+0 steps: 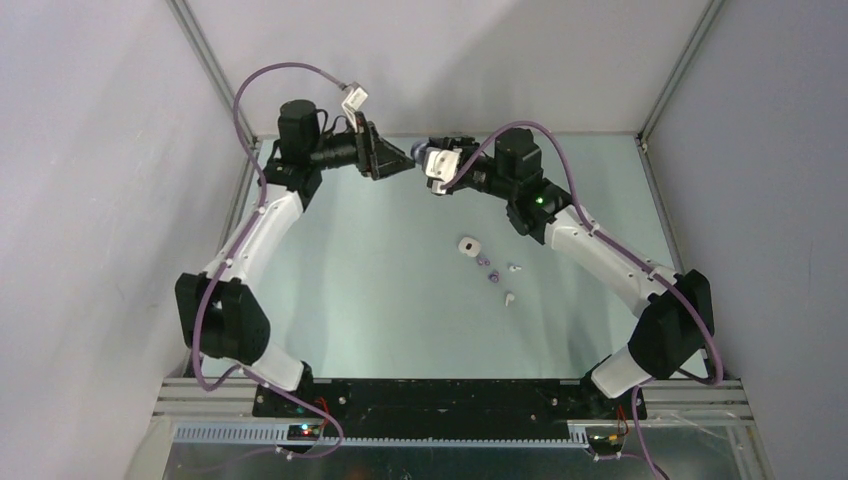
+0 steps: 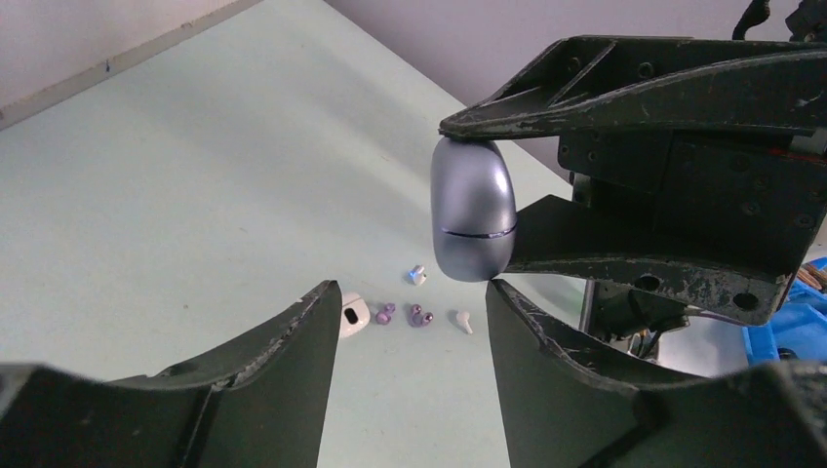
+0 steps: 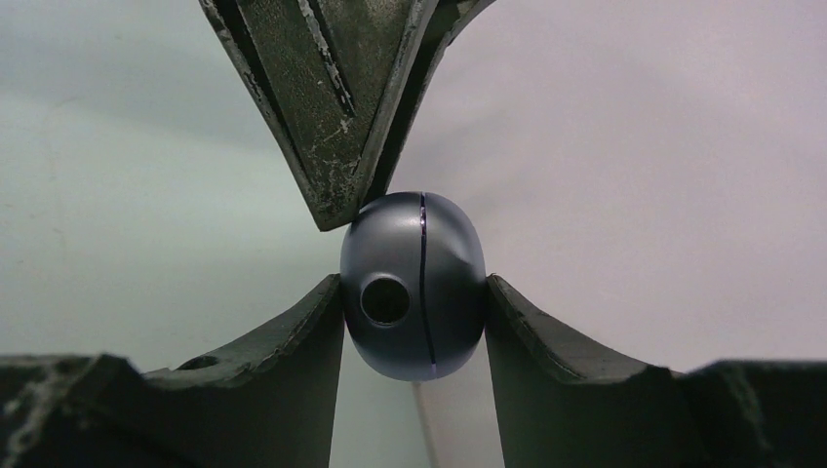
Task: Insert the wireless bluetooth earbuds into the charging case
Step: Pass from the right arm to the left
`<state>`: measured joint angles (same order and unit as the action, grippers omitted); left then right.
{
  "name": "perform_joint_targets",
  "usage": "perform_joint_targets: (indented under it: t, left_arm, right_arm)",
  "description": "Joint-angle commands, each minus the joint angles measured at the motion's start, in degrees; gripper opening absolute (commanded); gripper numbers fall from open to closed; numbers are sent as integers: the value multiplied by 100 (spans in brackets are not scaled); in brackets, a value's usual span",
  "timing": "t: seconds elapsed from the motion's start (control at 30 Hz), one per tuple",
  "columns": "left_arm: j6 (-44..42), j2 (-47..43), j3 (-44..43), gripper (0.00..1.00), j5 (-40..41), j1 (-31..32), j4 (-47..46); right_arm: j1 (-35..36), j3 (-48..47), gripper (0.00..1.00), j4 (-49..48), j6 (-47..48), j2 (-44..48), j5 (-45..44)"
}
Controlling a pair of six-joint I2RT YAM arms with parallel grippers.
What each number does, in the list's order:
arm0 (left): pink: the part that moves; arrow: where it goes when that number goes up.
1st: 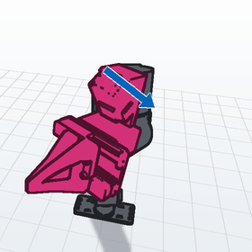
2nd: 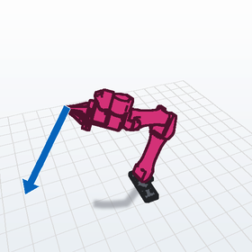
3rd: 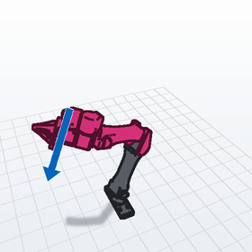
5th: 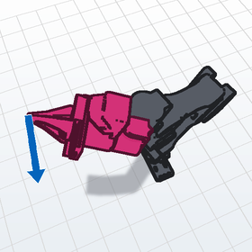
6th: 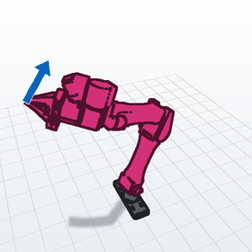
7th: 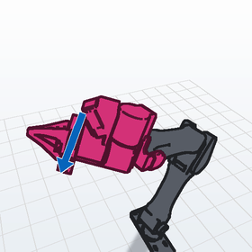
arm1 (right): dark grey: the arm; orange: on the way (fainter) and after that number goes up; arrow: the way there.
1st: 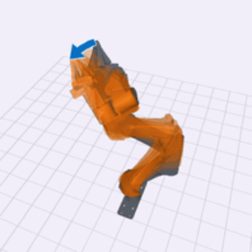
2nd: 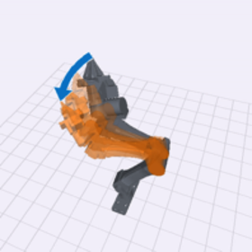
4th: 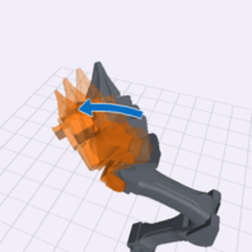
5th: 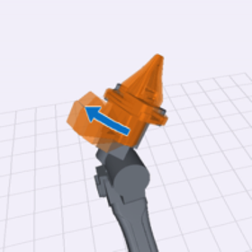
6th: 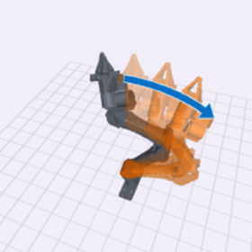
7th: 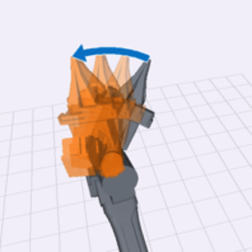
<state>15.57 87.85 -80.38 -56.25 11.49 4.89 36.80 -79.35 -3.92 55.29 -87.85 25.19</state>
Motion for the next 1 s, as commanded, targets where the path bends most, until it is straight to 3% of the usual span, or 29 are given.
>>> perform_joint_targets:
  t: [0.0,0.2,0.5,0.8,0.97]
  left_arm:
    - [84,328,-615,61,-200,41,-139]
    - [126,662,-997,56,-330,135,-240]
    - [24,745,-1107,65,-742,166,-281]
    - [224,752,-1008,46,-667,166,-454]
    - [227,766,-1029,48,-716,173,-416]
  right_arm:
    - [39,-19,40,-688,151,-75,-108]
    - [28,-46,41,-829,207,-187,-63]
    - [28,-99,41,-864,22,-259,-194]
    - [48,-120,41,-911,-53,-311,-238]
    - [76,-124,40,-996,-176,-307,-305]
